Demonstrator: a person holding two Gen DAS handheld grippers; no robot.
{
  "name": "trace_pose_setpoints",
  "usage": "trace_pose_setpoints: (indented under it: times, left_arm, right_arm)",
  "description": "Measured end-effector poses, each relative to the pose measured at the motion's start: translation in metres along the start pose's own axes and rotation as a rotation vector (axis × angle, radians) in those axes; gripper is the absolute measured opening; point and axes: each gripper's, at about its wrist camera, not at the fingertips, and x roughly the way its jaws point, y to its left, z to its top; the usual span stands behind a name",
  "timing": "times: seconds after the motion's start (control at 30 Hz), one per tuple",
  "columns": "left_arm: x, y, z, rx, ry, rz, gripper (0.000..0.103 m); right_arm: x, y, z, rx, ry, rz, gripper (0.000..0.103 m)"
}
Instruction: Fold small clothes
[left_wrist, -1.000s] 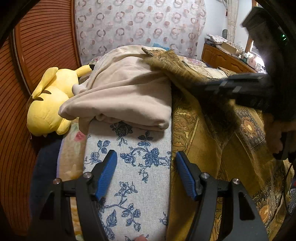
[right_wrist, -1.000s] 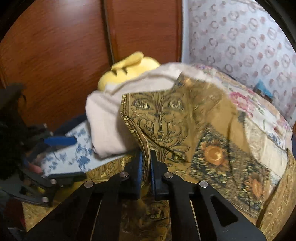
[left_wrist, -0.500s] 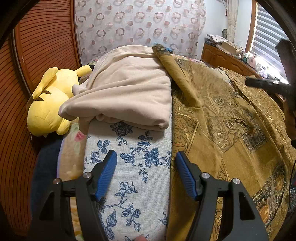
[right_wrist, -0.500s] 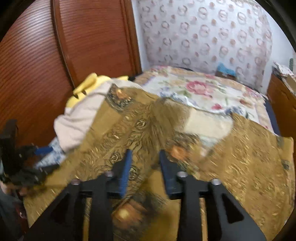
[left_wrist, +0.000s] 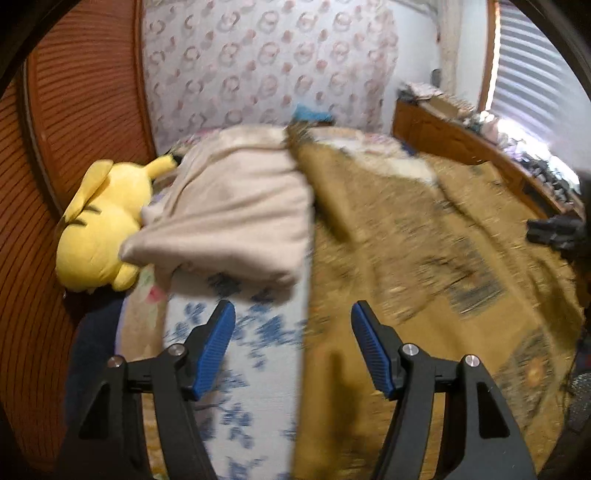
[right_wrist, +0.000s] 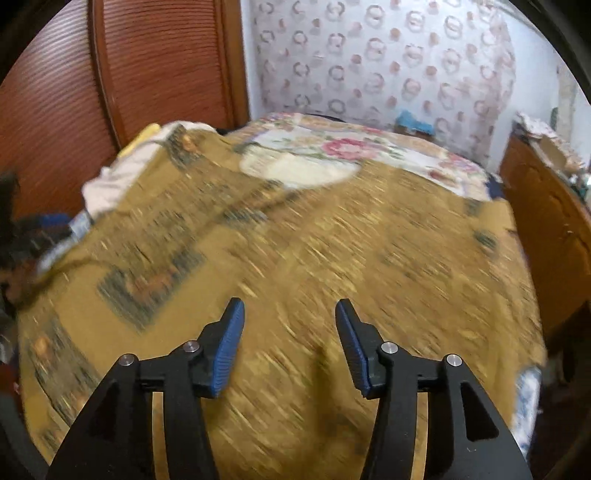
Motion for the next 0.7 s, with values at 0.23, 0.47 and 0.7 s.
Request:
trace_pose_setpoints:
  times: [0.23,0.47,0.7]
  left_arm:
    - [0.018,-0.040,0.025,0.060,0.029,-0.085,0.053]
    - [0.064,-0.051,0.047,0.061,0.115,-0.031,0.051]
    - [0.094,-0.052,0.057,0.062,0.179,0.004,0.037]
  right_arm:
    - [-0.009,-0.031,-0.042,0.058,0.034,-0.062,0.053]
    - [-0.018,-0.044,-0.058,0.102,0.016,-0.061,0.054]
    - [-0.022,-0.048,-0.060,0.124,-0.001,-0.052,0.054]
